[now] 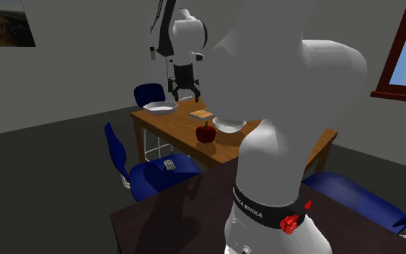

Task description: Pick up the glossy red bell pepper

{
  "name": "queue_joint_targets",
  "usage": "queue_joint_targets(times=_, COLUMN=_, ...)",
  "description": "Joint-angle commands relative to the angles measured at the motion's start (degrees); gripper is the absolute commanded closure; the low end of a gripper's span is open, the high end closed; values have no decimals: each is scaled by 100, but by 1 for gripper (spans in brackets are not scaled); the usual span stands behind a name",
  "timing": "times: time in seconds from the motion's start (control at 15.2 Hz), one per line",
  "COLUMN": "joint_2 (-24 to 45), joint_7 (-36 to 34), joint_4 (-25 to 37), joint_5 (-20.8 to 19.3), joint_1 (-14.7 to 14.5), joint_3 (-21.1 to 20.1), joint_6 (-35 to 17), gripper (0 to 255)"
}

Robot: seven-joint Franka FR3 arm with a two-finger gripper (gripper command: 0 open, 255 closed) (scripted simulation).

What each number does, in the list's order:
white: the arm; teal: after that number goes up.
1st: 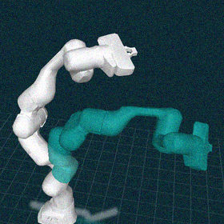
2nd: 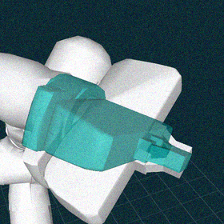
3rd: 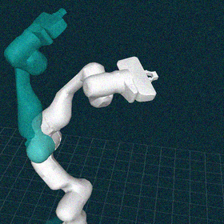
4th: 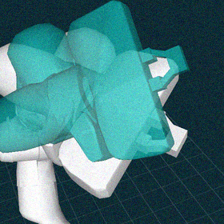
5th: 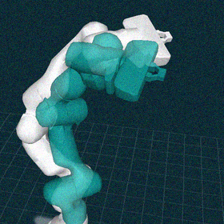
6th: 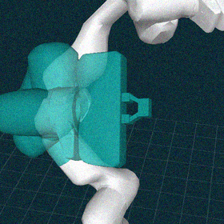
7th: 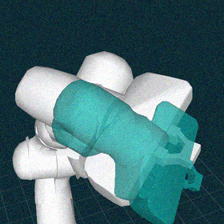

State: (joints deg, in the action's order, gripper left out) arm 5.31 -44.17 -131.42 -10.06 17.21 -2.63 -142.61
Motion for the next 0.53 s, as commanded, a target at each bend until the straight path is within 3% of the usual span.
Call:
queue_joint_targets(times=0.0, joint_2=381, joint_7=-297, joint_4=204, joint_5=-131, joint_1=59, joint_3=108, joint_6=-221, gripper=0)
queue_joint_targets(times=0.46, joint_2=1583, joint_7=-1134, joint_4=973, joint_5=-351, joint_1=182, joint_3=569, joint_6=-799, gripper=0)
